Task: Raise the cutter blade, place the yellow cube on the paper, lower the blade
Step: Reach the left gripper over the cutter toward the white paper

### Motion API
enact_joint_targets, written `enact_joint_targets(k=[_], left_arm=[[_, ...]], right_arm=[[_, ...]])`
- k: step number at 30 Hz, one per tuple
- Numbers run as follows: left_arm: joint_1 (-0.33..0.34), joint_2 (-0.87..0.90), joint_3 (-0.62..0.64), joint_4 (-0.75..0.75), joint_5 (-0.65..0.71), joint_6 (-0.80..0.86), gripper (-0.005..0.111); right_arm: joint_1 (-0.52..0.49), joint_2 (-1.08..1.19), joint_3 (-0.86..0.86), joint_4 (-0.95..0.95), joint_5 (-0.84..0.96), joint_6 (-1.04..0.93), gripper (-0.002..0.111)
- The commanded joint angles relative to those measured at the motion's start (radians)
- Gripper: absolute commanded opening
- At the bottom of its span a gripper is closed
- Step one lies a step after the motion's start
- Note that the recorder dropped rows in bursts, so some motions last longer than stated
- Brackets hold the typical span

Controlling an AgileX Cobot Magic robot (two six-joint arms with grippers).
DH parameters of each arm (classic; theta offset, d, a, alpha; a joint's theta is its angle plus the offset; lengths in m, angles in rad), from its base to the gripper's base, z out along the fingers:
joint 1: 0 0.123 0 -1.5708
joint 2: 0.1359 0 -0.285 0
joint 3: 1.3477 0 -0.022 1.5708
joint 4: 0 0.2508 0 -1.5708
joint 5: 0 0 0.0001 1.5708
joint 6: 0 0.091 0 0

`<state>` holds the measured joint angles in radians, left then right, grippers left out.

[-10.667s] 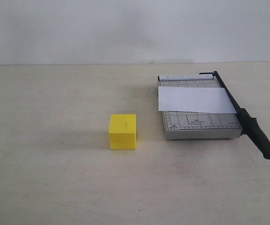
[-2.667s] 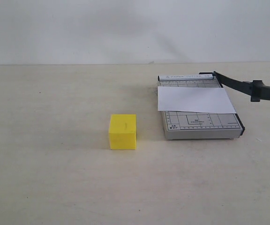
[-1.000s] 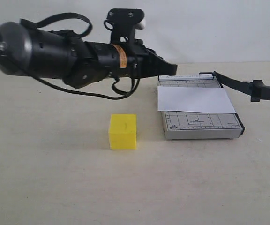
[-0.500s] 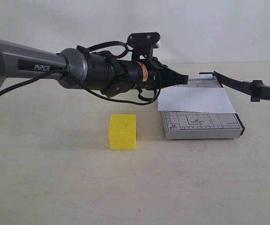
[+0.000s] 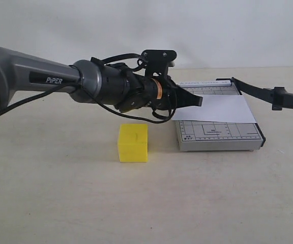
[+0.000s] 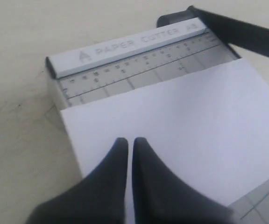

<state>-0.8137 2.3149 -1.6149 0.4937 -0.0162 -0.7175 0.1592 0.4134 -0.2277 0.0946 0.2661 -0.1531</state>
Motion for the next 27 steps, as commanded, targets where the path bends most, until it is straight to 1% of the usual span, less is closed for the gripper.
enact_joint_targets(k=[1, 5, 9, 13, 18, 19, 24, 27], left_arm=[[-0.022, -0.005, -0.014, 0.001, -0.125, 0.015, 0.004], [-0.036, 0.014, -0.014, 0.001, -0.148, 0.015, 0.004], [-0.036, 0.055, -0.014, 0.001, -0.161, 0.005, 0.004], [-0.036, 0.06, -0.014, 0.001, -0.149, -0.089, 0.004], [-0.036, 0.077, -0.014, 0.001, -0.149, -0.1, 0.004], [-0.036, 0.08, -0.014, 0.001, -0.152, -0.133, 0.004], [-0.036, 0.082, -0.014, 0.001, -0.155, -0.183, 0.004], [-0.036, 0.082, -0.014, 0.001, -0.157, -0.27, 0.004]], right_arm=[[0.0, 0.004, -0.004, -0.001, 0.0, -0.002, 0.0], [0.0, 0.004, -0.004, -0.001, 0.0, -0.002, 0.0], [0.0, 0.004, -0.004, -0.001, 0.0, -0.002, 0.0], [0.0, 0.004, -0.004, -0.001, 0.0, -0.002, 0.0], [0.0, 0.004, -0.004, -0.001, 0.0, -0.002, 0.0], [0.0, 0.004, -0.004, -0.001, 0.0, -0.002, 0.0], [0.0, 0.004, -0.004, -0.001, 0.0, -0.002, 0.0], [0.0, 0.004, -0.004, -0.001, 0.0, -0.002, 0.0]])
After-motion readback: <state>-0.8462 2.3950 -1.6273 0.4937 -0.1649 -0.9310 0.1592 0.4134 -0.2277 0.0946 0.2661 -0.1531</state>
